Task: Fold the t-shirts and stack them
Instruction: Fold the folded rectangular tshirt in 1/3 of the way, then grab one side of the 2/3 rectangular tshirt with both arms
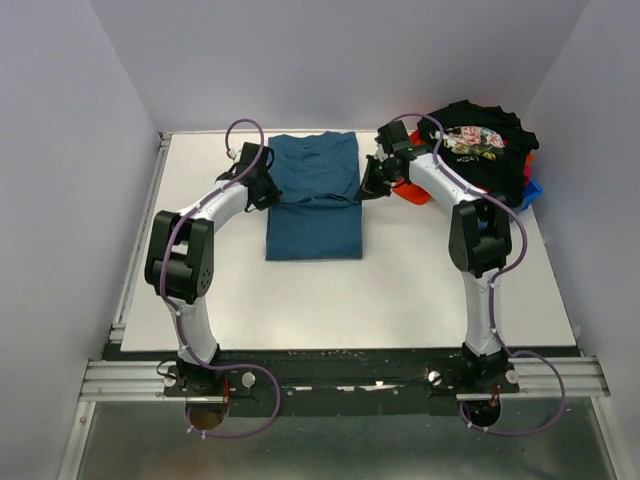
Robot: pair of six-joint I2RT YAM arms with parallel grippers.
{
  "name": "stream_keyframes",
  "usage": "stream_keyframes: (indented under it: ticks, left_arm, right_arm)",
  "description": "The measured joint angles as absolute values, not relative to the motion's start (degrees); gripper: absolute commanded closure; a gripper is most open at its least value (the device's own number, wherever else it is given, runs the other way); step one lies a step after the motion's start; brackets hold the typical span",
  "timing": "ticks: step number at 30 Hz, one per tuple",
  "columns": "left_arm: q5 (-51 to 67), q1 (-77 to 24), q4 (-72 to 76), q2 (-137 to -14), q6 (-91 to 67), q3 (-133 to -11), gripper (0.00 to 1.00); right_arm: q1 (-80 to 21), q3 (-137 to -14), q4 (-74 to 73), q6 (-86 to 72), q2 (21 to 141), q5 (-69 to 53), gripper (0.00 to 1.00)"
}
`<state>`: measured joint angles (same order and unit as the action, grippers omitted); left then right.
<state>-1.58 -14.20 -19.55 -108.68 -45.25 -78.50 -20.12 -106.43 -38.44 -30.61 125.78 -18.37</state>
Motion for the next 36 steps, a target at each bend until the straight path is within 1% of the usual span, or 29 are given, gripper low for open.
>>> stream_keyframes:
  ticks: [5,7,8,9,10,11,13,14,15,16,19,21,24,26,29,31,36]
  left_arm:
    - [-0.9,-13.7,-19.3,-108.9,-45.5,-79.4,1.0]
    - [-0.8,-13.5,-19.3,-109.1,-45.5,-80.2,1.0]
    - [-0.6,-13.5,-19.2,-109.4,-45.5,-80.6,0.88]
    - [-0.3,-13.4,-19.0,-109.8,-45.6,-81.0,0.77]
    - [0.4,-13.3,-18.7,-110.3,-45.6,-81.4,0.65]
    - [1.1,-13.2,-18.5,-110.7,-45.5,-81.7,0.49]
    - [3.8,-12.7,-17.1,-111.7,-45.6,-81.9,0.31]
    - [5.0,-12.3,-16.4,-111.9,-45.8,-81.7,0.24]
    - [6.2,-11.9,-15.1,-111.7,-45.9,-80.8,0.22]
    - [6.9,-11.4,-14.2,-111.3,-46.2,-79.9,0.22]
    - [7.8,-10.7,-12.1,-108.3,-46.2,-75.5,0.24]
    - [7.9,-10.4,-11.8,-105.0,-46.1,-72.5,0.26]
    - [8.6,-10.7,-10.3,-98.4,-46.0,-67.0,0.29]
    - [9.1,-11.0,-9.1,-95.0,-45.9,-63.6,0.34]
    - [10.1,-11.4,-6.9,-90.5,-45.7,-56.6,0.39]
    - [11.0,-11.4,-6.0,-89.3,-45.6,-52.2,0.4]
    - [11.7,-11.5,-5.8,-89.2,-44.8,-46.5,0.41]
  right_arm:
    - [-19.9,-108.7,-39.1,-30.3,127.3,-18.6,0.97]
    - [-19.7,-109.1,-39.3,-30.3,128.0,-18.7,0.94]
    - [-19.6,-109.4,-39.3,-30.3,128.5,-18.8,0.89]
    - [-19.5,-109.5,-39.3,-30.3,128.9,-18.9,0.79]
    - [-19.5,-109.5,-39.3,-30.4,129.1,-18.9,0.66]
    - [-19.4,-109.5,-39.3,-30.4,129.4,-19.0,0.54]
    - [-19.3,-109.5,-39.3,-29.8,129.6,-19.1,0.45]
    - [-19.3,-109.2,-39.0,-30.0,129.4,-19.2,0.43]
    - [-19.2,-107.6,-37.6,-29.8,128.6,-19.4,0.39]
    - [-19.2,-104.9,-36.1,-29.7,127.1,-19.5,0.36]
    - [-19.1,-92.7,-32.5,-29.7,119.4,-19.6,0.36]
    - [-19.1,-85.1,-31.3,-29.6,113.3,-19.6,0.37]
    - [-19.2,-77.3,-29.1,-29.3,105.3,-19.7,0.41]
    - [-19.6,-73.2,-26.6,-29.0,101.4,-20.4,0.44]
    - [-20.3,-68.9,-23.7,-28.6,99.2,-21.3,0.51]
    - [-21.4,-66.7,-22.7,-28.3,99.4,-22.1,0.54]
    - [-23.3,-65.8,-21.1,-28.0,102.2,-23.6,0.52]
